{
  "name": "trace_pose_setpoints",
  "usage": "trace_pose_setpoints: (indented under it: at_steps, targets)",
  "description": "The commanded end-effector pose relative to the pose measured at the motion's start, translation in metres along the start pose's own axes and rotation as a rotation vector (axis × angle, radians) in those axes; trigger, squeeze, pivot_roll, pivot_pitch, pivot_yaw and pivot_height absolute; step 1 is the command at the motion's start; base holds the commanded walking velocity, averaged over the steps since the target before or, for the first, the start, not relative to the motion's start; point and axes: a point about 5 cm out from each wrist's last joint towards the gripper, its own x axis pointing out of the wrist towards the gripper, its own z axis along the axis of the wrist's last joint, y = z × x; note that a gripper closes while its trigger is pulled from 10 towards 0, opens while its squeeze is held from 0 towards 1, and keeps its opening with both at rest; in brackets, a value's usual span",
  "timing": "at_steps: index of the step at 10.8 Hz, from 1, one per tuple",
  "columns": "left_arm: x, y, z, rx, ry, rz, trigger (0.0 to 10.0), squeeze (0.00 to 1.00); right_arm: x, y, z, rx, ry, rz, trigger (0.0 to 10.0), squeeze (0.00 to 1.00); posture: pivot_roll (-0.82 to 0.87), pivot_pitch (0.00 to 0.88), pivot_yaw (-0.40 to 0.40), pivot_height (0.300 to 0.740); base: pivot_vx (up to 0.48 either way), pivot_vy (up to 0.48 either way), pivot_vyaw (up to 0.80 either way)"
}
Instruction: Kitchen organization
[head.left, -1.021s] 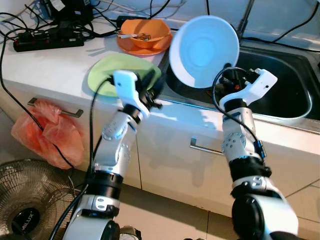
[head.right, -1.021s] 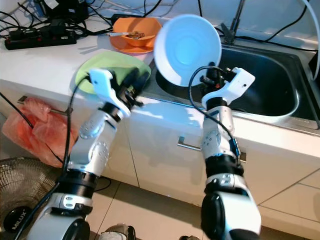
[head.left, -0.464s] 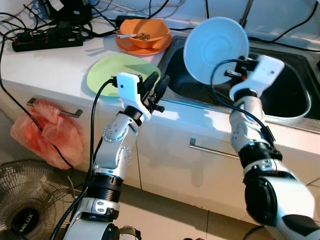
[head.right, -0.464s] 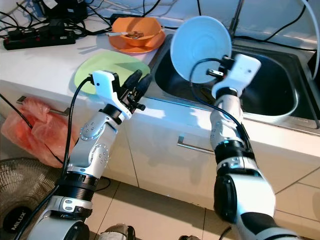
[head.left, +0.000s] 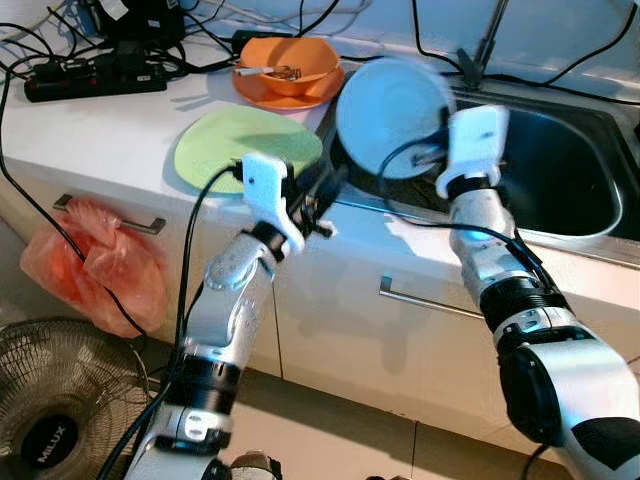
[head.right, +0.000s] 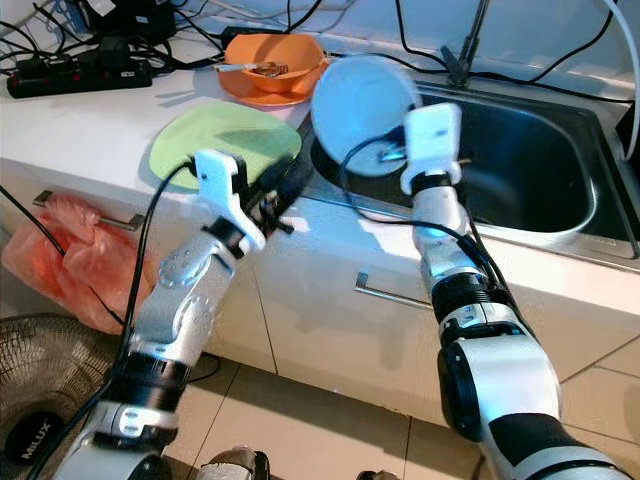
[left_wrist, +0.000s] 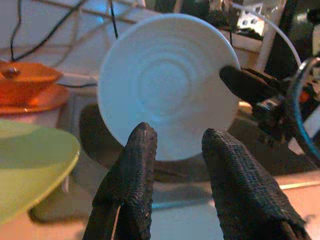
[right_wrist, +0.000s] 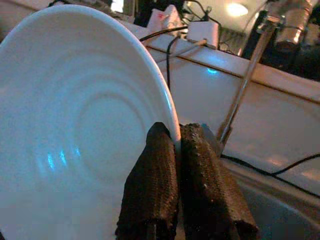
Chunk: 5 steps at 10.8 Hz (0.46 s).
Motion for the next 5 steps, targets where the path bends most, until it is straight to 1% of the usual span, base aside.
trace_pose_setpoints:
  at_steps: [1, 2, 3, 4, 5]
  targets:
    - [0.0005, -0.0044, 0.0024, 0.005, 0.005, -0.04, 10.0, 0.0, 0.0077, -0.0036, 0.0147, -0.038, -0.072, -0.003, 10.0, 0.0, 0.24, 0.051, -0.043, 0.74, 0.0, 0.0, 0.0]
    - [-0.0009, -0.0047, 0.0018, 0.009, 0.015, -0.052, 10.0, 0.0, 0.0069, -0.0015, 0.0129, -0.078, -0.068, 0.013, 10.0, 0.0, 0.24, 0.05, -0.042, 0.74, 0.0, 0.0, 0.0]
    - [-0.0017, -0.0049, 0.0013, 0.011, 0.022, -0.057, 10.0, 0.0, 0.0069, -0.0015, 0.0118, -0.095, -0.063, 0.016, 10.0, 0.0, 0.24, 0.05, -0.042, 0.74, 0.0, 0.0, 0.0]
    - [-0.0038, -0.0065, 0.0007, 0.016, 0.037, -0.075, 10.0, 0.0, 0.0066, 0.0, 0.0116, -0.149, -0.071, 0.033, 10.0, 0.0, 0.25, 0.047, -0.043, 0.74, 0.0, 0.0, 0.0]
    - [-0.0049, -0.0081, 0.0001, 0.017, 0.044, -0.087, 10.0, 0.0, 0.006, 0.0016, 0.0111, -0.181, -0.076, 0.046, 10.0, 0.0, 0.25, 0.046, -0.044, 0.74, 0.0, 0.0, 0.0]
